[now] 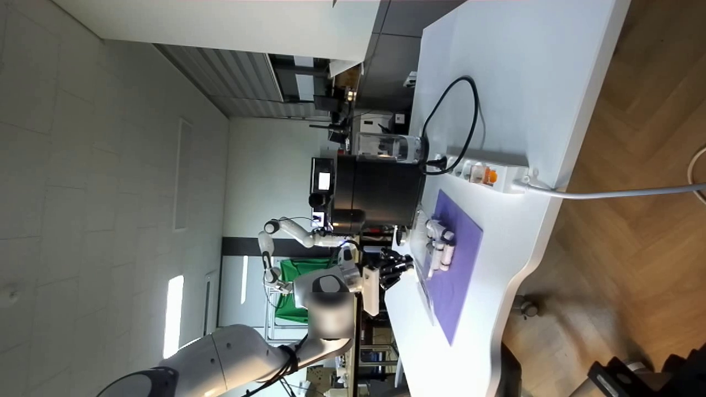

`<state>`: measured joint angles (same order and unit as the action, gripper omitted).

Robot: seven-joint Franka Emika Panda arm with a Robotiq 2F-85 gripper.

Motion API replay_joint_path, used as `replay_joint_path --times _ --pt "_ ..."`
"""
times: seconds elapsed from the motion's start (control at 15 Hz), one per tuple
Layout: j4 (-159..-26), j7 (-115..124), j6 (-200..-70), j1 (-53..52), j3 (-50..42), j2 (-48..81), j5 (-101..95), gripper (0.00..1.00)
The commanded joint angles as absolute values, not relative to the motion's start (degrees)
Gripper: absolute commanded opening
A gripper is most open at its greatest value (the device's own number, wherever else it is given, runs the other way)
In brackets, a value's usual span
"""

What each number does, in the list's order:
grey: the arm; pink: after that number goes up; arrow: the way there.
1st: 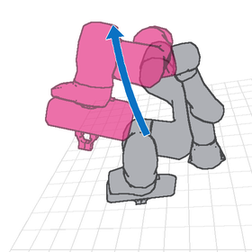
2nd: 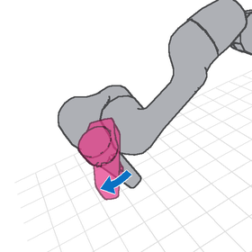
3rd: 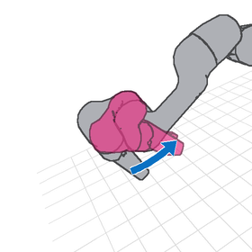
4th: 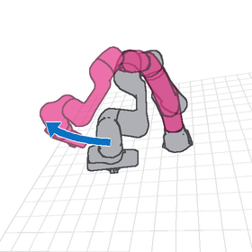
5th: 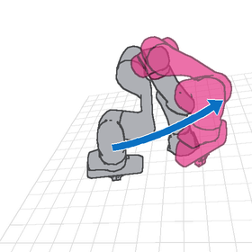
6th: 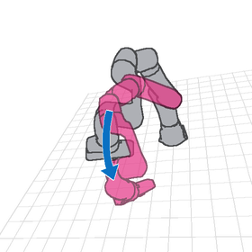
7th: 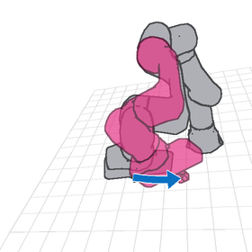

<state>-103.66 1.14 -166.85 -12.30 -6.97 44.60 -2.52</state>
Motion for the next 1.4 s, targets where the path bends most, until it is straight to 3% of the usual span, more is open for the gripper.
replay_joint_path --times 0.0,0.47,0.93,1.33 --pt "-104.74 3.92 -165.79 -11.85 -9.90 43.80 -4.28 0.07" --pt "-106.58 3.12 -172.10 -9.30 -9.17 43.03 -3.61 0.07" --pt "-107.18 -1.55 -177.34 5.25 10.31 40.29 2.29 0.07" --pt "-109.86 5.58 -158.56 -2.69 -2.20 31.73 0.90 0.07"
